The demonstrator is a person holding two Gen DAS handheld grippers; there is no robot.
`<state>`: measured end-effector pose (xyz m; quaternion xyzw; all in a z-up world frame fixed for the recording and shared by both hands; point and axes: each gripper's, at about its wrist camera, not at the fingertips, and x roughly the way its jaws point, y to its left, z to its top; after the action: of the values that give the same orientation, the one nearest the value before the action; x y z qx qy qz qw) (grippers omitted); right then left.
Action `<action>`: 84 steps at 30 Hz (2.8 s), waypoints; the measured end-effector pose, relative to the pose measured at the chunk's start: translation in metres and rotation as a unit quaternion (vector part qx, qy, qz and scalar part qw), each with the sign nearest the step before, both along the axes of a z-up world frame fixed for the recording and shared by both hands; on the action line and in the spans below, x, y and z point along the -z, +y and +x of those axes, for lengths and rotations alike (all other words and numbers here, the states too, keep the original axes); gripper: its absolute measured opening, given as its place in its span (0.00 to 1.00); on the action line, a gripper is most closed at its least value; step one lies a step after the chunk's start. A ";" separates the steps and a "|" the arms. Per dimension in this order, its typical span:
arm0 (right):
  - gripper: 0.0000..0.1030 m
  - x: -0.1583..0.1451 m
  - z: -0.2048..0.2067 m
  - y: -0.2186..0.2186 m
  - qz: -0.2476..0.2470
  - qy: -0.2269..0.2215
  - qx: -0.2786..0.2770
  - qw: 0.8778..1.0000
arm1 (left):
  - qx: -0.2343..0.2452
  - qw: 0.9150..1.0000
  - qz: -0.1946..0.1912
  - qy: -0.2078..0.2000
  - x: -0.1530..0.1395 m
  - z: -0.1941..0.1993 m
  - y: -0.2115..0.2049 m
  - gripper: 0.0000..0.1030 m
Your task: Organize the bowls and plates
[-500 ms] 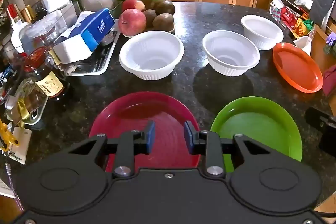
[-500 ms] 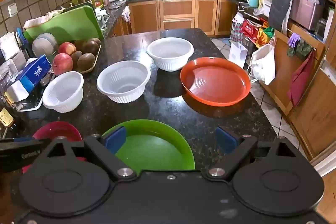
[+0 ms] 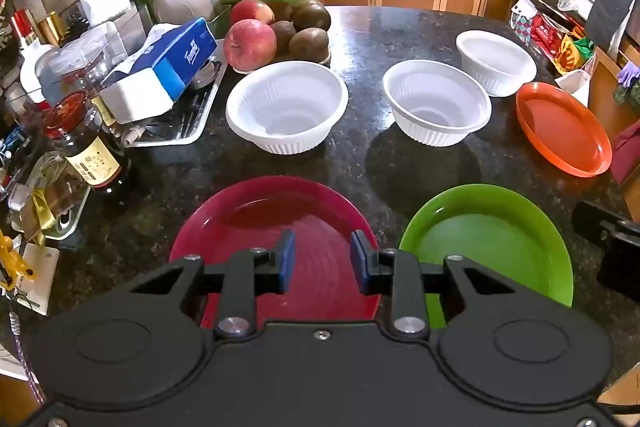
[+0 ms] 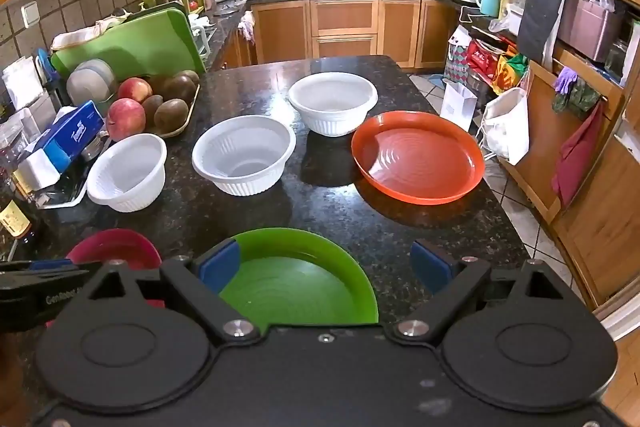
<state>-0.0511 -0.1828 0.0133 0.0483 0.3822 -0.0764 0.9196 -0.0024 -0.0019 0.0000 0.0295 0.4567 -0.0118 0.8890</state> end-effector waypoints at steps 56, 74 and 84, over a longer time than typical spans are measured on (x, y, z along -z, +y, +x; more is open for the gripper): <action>0.94 0.003 0.006 0.001 -0.008 0.030 0.002 1.000 | 0.007 1.000 0.007 -0.008 -0.002 -0.003 0.000 0.40; 0.94 0.004 0.005 0.000 -0.009 0.030 0.000 1.000 | 0.008 1.000 0.008 -0.008 -0.002 -0.004 -0.002 0.40; 0.94 0.004 0.006 0.001 -0.010 0.031 -0.001 0.999 | 0.009 1.000 0.008 -0.009 -0.003 -0.005 -0.004 0.40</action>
<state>-0.0450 -0.1813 0.0093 0.0368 0.4095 -0.0809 0.9080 -0.0072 -0.0055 0.0027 0.0407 0.4489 -0.0158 0.8925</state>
